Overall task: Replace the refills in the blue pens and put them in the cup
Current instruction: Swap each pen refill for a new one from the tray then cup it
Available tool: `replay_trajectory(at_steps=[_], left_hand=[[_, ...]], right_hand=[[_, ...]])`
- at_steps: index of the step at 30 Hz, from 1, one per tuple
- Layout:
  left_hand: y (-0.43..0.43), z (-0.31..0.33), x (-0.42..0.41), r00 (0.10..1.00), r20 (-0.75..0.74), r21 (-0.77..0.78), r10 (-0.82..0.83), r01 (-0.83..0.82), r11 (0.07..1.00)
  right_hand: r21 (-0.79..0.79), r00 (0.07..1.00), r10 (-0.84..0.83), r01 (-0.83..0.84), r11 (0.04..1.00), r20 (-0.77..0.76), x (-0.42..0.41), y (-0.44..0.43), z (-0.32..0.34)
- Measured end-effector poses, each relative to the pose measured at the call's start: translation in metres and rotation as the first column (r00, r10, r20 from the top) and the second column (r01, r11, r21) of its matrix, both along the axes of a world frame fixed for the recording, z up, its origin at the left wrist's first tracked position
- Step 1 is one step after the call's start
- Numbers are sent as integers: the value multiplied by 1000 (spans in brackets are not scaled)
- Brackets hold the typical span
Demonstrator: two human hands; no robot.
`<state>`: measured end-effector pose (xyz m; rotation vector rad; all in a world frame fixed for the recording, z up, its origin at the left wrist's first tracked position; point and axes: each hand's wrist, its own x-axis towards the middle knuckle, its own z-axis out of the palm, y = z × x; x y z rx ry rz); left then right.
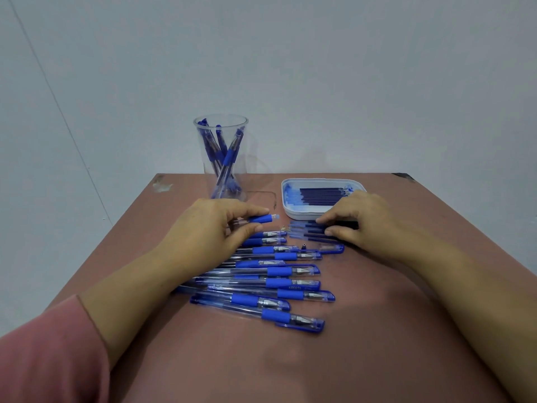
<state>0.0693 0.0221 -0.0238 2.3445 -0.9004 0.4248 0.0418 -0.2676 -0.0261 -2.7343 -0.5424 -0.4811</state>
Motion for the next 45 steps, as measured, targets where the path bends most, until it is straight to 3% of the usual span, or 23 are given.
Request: replay_trajectory(at_steps=[6, 11, 19, 32, 45], left_hand=[[0, -2, 0, 1000, 7, -12, -5, 6, 1000], [-1, -2, -2, 1000, 27, -32, -9, 10, 999], [0, -3, 0, 999, 47, -2, -12, 12, 1000], [-1, -1, -1, 999, 35, -6, -25, 25, 1000], [-1, 0, -1, 1000, 16, -8, -25, 25, 1000]], right_hand=[[126, 996, -79, 73, 989, 44, -6, 3, 21], [57, 980, -165, 172, 984, -108, 13, -5, 41], [-114, 929, -215, 189, 975, -301, 41, -4, 41], [-139, 903, -242, 205, 969, -354, 48, -3, 39], [5, 902, -158, 175, 985, -402, 49, -3, 39]])
